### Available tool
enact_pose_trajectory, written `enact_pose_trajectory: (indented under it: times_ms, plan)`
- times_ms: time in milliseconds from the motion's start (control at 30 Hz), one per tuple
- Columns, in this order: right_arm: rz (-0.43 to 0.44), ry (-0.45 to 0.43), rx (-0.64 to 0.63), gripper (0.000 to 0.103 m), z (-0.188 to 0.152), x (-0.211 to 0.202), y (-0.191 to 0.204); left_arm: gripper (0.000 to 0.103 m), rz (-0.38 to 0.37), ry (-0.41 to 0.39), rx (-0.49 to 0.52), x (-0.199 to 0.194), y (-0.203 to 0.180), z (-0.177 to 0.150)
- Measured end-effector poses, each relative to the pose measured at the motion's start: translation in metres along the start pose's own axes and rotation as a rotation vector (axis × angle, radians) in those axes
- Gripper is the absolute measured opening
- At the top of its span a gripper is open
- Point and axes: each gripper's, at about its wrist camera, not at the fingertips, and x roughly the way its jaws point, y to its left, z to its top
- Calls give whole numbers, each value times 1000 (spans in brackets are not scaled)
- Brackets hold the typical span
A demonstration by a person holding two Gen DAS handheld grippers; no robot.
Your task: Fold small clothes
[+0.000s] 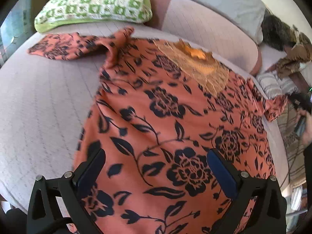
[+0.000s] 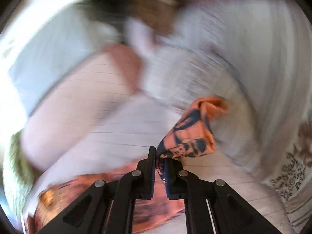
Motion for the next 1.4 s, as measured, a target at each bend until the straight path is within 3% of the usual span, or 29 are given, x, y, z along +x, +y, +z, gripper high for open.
enact_pose_trajectory:
  times_ms: [100,233,333,367,400,433,467,533,700,800,900,1033,1233,1267,1367,1400]
  plan:
    - [191,-25,-113,8,-11,-34,97,103,-3,-39,-7,-11,5,0]
    - [396,16,-213,8,-57,-52,211,103,-13,-85,-34,-28,19,-2]
    - [435,108,-263,11,-113,-29,271,103,-2,-108,-64,-38,36,-3]
    - [441,176,-297,21,-127,-5,286,103,3,-113,-76,-40,42,-3]
    - [443,268,-343,48,-149,18,297,103,7,-115,-90,-40,47,-3]
    - [431,356,-378,67,-171,36,303,103,4,-112,-107,-40,54,-3]
    - [433,422,-395,79,-177,64,308,103,4,-104,-122,-38,59,-2]
    - [430,487,-398,79,-197,79,294,103,16,-82,-137,-35,67,-1]
    - [416,403,-248,84,-174,58,219,103,36,-95,-66,-28,51,12]
    - [388,372,-215,85,-169,41,180,103,-11,-147,35,-30,15,45]
    - [378,374,-184,85,-175,19,142,103,-93,-175,72,-26,-11,85]
    - [385,384,-152,85,-203,24,112,103,-225,-20,52,35,-25,143]
    - [425,319,-181,86,-220,15,105,101,-148,67,17,105,-24,173]
    - [441,322,-164,87,-220,14,104,94,-154,80,2,111,-22,173]
    - [466,322,-137,88,-223,14,99,59,-166,154,-45,134,-17,175]
    - [469,322,-136,88,-222,13,99,53,-152,184,-54,141,-16,172]
